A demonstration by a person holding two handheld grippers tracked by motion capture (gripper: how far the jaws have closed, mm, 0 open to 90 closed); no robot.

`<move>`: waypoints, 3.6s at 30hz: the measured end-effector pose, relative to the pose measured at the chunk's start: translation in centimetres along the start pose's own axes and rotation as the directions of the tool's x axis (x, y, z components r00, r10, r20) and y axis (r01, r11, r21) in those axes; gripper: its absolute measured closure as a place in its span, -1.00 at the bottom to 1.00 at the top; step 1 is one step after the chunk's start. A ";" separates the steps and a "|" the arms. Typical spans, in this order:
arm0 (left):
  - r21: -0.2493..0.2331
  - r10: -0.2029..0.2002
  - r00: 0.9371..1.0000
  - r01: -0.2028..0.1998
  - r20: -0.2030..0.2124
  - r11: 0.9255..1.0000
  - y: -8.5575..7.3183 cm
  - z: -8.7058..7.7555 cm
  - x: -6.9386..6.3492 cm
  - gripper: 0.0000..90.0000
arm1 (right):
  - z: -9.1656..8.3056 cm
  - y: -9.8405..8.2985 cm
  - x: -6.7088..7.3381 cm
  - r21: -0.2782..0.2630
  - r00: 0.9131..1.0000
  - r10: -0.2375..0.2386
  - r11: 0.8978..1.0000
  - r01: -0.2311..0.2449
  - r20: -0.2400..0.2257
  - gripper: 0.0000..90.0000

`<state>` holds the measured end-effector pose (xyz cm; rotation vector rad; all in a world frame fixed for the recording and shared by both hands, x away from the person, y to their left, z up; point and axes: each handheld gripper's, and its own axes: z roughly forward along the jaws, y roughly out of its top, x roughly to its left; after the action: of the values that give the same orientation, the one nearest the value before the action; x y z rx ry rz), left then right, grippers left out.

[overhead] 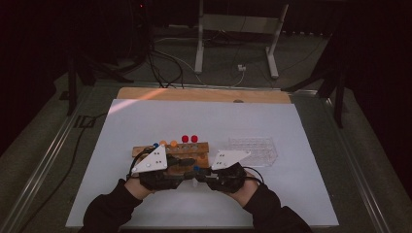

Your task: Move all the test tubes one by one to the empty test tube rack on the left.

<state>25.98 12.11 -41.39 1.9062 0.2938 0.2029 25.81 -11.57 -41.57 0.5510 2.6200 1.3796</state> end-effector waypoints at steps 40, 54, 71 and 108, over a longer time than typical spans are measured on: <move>-0.051 -0.008 0.991 0.001 -0.132 0.999 1.4 -3.2 2.1 0.72 | -2.2 -0.5 -1.5 -0.096 0.996 0.032 0.995 -0.025 0.078 -0.48; -0.075 -0.012 0.970 -0.006 -0.244 0.997 2.1 -6.6 3.2 0.72 | -2.0 -2.3 -2.2 -0.084 0.996 0.074 0.994 -0.069 0.056 -1.00; -0.078 -0.059 0.917 0.030 -0.396 0.996 1.5 -11.5 5.3 0.72 | -2.5 -2.7 -2.0 -0.127 0.996 0.060 0.991 -0.051 0.069 -1.00; -0.007 -0.165 0.913 0.175 -0.373 0.985 -5.1 -8.8 8.7 0.72 | -2.9 -2.4 -1.8 -0.127 0.998 0.044 0.991 -0.039 0.041 -1.00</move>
<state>31.30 24.26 -43.20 1.8484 0.7193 0.4479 26.02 -15.69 -41.92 0.6137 2.4799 1.5152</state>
